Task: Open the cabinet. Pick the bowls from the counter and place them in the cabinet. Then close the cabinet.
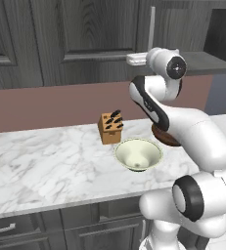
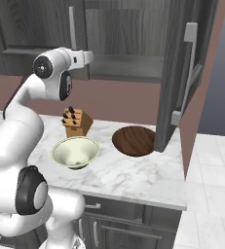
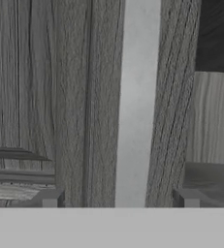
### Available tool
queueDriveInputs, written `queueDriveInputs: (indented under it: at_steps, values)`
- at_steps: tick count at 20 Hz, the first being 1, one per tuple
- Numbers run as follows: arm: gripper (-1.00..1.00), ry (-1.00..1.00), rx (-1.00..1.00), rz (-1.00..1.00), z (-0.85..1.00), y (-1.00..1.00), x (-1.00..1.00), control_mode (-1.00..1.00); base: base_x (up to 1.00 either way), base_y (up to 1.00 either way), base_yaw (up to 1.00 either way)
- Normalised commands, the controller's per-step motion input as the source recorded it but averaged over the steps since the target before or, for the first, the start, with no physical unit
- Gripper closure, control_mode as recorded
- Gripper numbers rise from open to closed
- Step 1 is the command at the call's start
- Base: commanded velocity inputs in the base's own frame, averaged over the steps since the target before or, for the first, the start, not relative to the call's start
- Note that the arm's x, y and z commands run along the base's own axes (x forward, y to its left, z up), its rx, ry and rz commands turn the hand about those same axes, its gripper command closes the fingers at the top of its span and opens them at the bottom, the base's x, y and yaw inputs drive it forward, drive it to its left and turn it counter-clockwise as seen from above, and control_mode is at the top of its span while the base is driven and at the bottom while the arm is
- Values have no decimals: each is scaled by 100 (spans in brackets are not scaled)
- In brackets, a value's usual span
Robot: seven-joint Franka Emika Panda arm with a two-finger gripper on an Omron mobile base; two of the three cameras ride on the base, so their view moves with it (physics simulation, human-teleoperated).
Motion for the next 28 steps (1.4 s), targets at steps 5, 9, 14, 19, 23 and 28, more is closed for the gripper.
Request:
queueDriveInputs:
  at_steps: [5,9,14,19,23,28]
  values:
    - [-100,0,0,0,0,20,58,-100,0,0,0]
    - [100,0,0,0,0,6,49,-100,0,0,0]
    - [100,1,0,0,0,0,20,-100,0,0,0]
    - [100,19,0,-3,4,14,-9,-100,0,0,0]
    - [100,21,-2,-5,12,24,-34,-100,0,0,0]
    - [100,12,-4,-7,1,27,-60,-100,0,0,0]
